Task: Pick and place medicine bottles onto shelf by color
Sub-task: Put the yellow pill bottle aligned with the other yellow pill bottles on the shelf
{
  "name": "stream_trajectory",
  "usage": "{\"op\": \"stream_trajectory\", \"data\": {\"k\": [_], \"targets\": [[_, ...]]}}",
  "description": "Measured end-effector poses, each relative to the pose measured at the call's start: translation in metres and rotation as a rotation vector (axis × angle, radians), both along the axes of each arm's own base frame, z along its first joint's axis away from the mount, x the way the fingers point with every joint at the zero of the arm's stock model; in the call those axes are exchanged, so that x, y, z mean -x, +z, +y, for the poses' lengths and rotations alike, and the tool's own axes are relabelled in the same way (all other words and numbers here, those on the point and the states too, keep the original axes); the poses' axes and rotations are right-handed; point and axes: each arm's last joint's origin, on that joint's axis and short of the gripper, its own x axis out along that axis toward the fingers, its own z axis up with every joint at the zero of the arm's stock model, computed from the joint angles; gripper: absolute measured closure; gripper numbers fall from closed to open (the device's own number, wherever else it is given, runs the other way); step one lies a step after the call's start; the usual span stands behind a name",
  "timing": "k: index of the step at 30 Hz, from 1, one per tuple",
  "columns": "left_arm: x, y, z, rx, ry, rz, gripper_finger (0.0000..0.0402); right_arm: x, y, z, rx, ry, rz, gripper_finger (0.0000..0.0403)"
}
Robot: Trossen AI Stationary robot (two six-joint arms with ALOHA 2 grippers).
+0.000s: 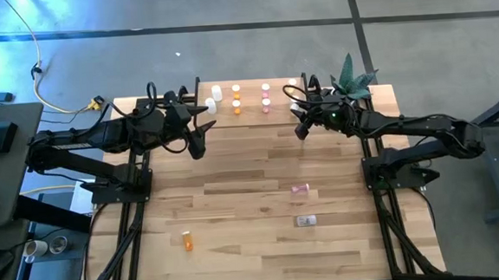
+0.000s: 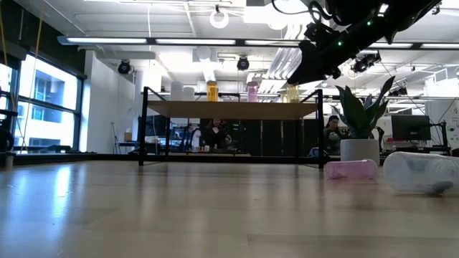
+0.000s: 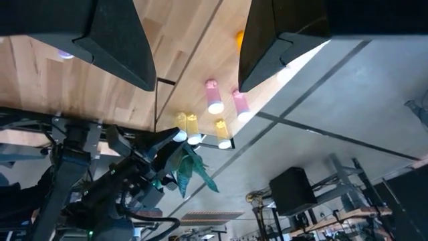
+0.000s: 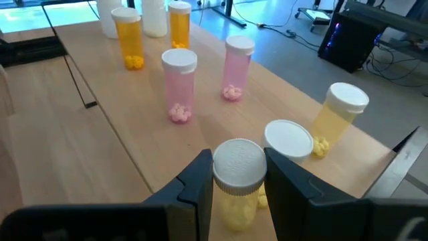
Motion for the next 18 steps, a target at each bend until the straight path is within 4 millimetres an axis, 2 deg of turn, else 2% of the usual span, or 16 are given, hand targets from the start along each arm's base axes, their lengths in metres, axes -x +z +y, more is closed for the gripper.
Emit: {"op": "stream_trajectory", "data": {"k": [9,18], "targets": [[0.0000,0.0000,0.0000,0.005,0.002,-0.004,0.0197,0.0016,0.0002,-0.0041,0.012,-0.007,0.007,0.0308],[0.0000,0.0000,0.0000,0.005,0.002,-0.004,0.0197,0.0020,0.0016,-0.0020,-0.057,0.006,-0.047,0.0308]]}}
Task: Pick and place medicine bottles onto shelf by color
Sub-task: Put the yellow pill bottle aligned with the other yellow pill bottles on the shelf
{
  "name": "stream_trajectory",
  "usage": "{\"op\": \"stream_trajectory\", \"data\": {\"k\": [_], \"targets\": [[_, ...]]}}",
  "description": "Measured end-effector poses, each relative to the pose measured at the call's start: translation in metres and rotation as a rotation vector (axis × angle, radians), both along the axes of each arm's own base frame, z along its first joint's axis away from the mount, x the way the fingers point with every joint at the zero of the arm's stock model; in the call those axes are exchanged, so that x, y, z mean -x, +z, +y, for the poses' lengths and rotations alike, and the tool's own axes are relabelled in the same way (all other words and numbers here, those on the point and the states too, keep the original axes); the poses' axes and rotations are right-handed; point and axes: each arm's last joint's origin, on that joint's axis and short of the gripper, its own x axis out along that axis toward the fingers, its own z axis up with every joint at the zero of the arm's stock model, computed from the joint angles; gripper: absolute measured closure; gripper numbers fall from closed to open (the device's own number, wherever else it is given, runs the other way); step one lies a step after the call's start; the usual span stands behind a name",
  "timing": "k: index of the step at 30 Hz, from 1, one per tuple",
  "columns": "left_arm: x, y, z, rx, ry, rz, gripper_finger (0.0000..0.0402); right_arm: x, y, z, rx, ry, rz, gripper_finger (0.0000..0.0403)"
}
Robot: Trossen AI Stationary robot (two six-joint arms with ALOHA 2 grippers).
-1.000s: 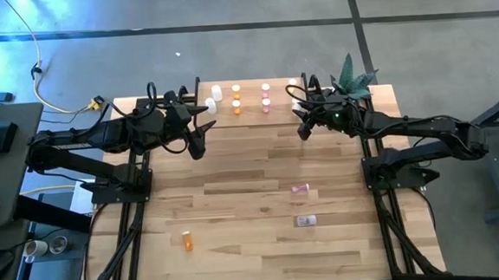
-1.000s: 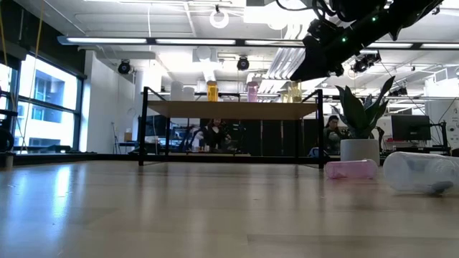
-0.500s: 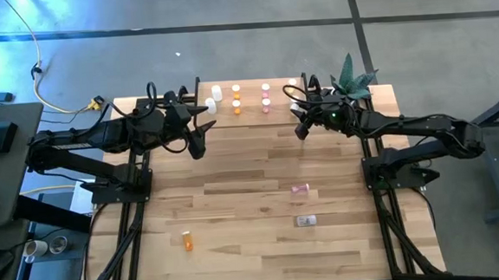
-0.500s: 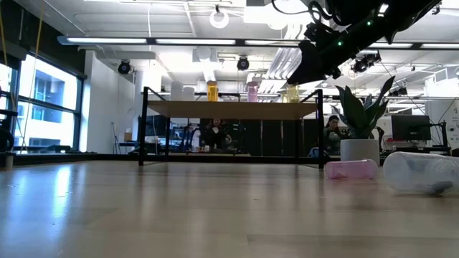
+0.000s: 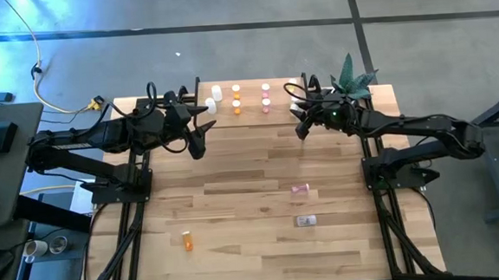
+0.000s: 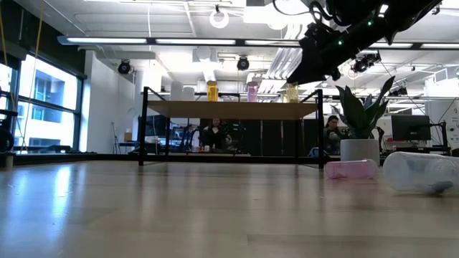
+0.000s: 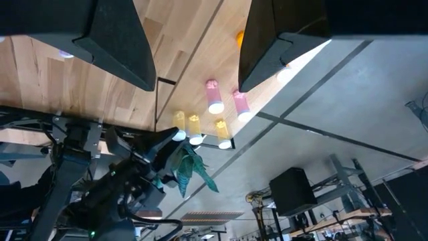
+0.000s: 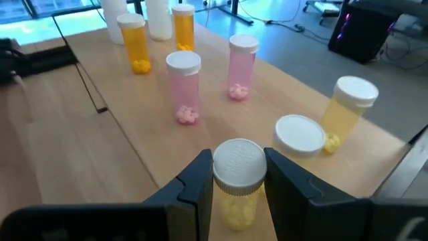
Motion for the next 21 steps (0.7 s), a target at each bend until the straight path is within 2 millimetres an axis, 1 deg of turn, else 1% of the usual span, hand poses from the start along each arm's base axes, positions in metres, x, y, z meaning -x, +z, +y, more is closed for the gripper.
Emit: {"op": "stream_trajectory", "data": {"k": [7,12,16,21], "targets": [[0.000,0.000,0.000,0.000,0.000,0.001,0.0197,0.006,0.006,0.002,-0.062,-0.033,-0.062,0.0308],[0.000,0.000,0.000,0.000,0.000,0.001,0.0197,0.004,0.004,0.013,-0.114,-0.034,-0.072,0.0308],[0.000,0.000,0.000,0.000,0.000,0.001,0.0197,0.001,0.005,0.022,-0.064,-0.084,-0.056,0.0308],[0.000,0.000,0.000,0.000,0.000,0.000,0.0197,0.002,0.004,0.022,-0.044,-0.120,-0.047,0.0308]]}}
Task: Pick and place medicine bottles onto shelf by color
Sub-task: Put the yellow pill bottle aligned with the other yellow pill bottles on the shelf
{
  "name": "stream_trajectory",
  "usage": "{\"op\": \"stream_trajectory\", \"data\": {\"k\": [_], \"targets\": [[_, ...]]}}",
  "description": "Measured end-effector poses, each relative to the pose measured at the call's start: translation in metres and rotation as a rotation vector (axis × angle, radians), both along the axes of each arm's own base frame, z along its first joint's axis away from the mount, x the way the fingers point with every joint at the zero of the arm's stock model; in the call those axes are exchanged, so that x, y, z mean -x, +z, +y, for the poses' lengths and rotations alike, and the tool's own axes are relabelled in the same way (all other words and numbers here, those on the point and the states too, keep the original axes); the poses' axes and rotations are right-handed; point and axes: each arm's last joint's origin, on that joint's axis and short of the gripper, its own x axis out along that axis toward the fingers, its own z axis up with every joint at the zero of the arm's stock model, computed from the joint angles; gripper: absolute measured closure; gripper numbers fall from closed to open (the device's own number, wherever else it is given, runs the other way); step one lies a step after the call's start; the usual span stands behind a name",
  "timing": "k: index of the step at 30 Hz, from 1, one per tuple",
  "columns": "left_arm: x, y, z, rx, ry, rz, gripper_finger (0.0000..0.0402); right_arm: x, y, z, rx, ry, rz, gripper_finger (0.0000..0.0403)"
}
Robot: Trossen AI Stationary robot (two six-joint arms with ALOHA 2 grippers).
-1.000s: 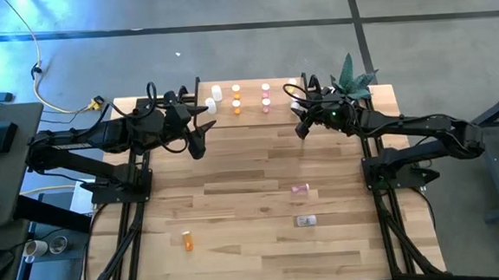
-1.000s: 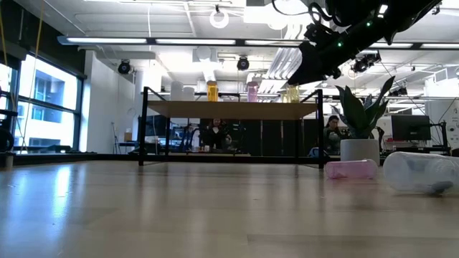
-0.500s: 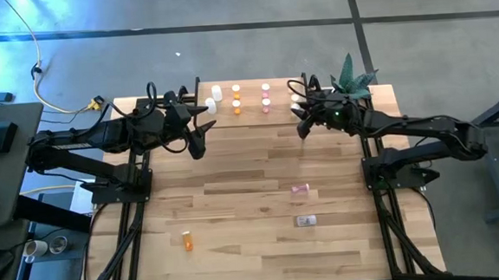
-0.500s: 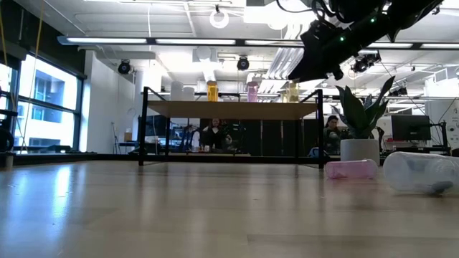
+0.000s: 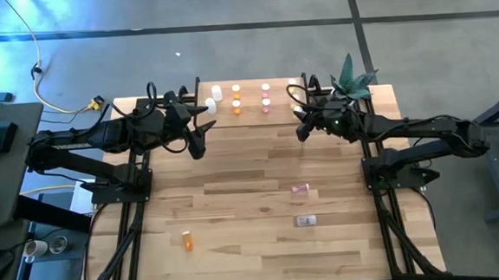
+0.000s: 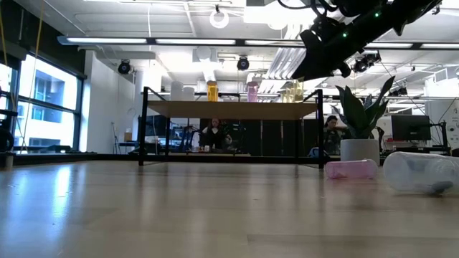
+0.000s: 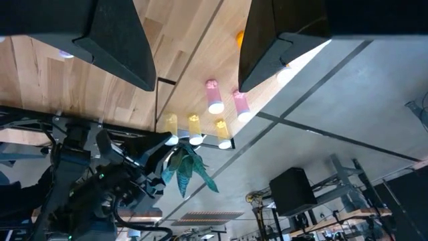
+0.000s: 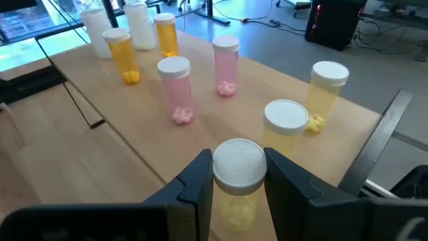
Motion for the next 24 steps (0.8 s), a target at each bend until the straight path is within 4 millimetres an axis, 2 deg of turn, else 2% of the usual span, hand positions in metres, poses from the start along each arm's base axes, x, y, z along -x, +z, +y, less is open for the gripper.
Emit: {"op": "stream_trajectory", "data": {"k": [13,24], "targets": [[0.0000,0.0000,0.0000,0.000,0.000,0.000,0.0197,-0.0085,-0.0066,-0.0024,0.000,0.006,0.009,0.0308],[0.0000,0.0000,0.0000,0.000,0.000,0.000,0.0197,-0.0080,-0.0076,-0.0023,-0.007,0.004,0.017,0.0308]]}}
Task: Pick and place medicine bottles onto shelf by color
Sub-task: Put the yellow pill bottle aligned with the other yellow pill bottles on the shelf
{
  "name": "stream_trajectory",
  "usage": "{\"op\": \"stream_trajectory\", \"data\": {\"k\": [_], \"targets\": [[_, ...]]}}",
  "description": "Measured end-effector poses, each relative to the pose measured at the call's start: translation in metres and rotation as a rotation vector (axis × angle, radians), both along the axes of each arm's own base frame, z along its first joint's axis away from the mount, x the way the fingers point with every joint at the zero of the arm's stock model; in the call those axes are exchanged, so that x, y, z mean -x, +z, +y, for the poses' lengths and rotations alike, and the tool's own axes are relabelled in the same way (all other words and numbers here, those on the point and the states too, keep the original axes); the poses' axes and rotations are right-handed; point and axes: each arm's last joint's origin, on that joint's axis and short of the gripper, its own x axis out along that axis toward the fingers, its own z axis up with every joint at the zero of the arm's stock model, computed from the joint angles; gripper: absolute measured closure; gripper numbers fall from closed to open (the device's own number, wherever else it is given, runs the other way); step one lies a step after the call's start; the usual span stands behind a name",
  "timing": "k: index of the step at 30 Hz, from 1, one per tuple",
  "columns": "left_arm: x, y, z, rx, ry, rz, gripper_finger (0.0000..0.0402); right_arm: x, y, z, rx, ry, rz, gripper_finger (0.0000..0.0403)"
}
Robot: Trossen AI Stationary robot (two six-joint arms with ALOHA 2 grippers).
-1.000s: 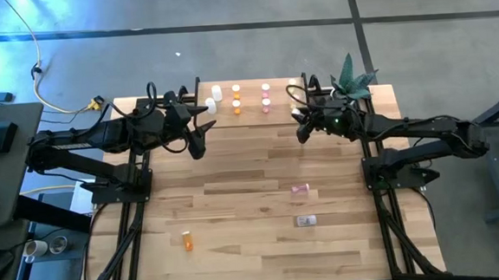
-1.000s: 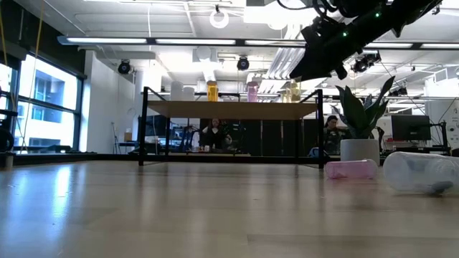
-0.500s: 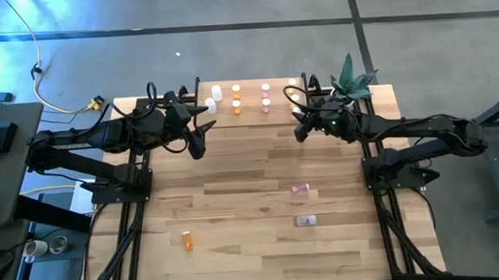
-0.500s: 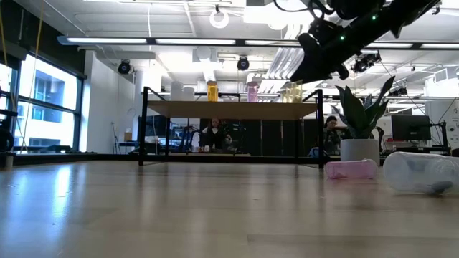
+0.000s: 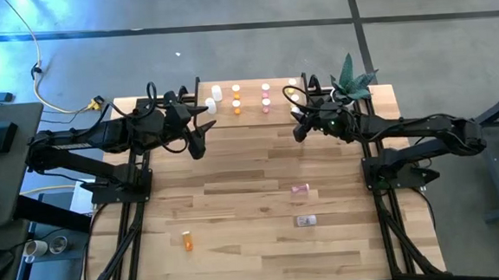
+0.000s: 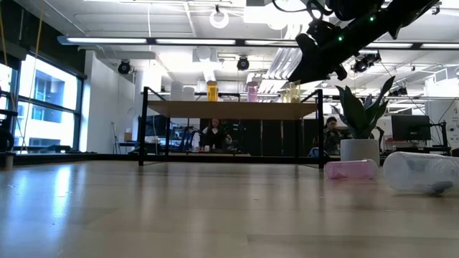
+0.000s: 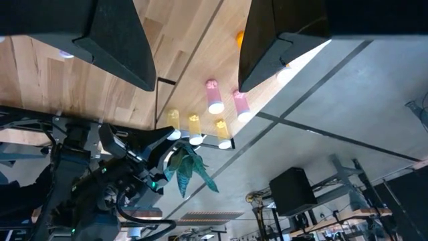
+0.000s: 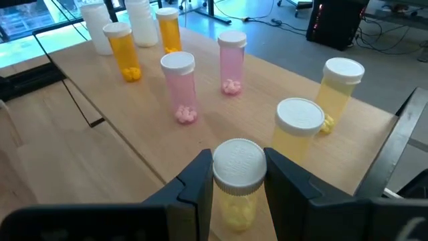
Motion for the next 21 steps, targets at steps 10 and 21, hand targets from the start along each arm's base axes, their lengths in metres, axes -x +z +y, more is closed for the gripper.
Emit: {"op": "stream_trajectory", "data": {"k": [10,21], "targets": [[0.0000,0.0000,0.0000,0.000,0.000,0.000,0.0197,0.0002,-0.0014,-0.0001,-0.001,-0.006,0.011,0.0250],[0.0000,0.0000,0.0001,0.000,0.000,0.000,0.0197,0.0001,0.0001,-0.0012,0.014,-0.011,0.003,0.0238]]}}
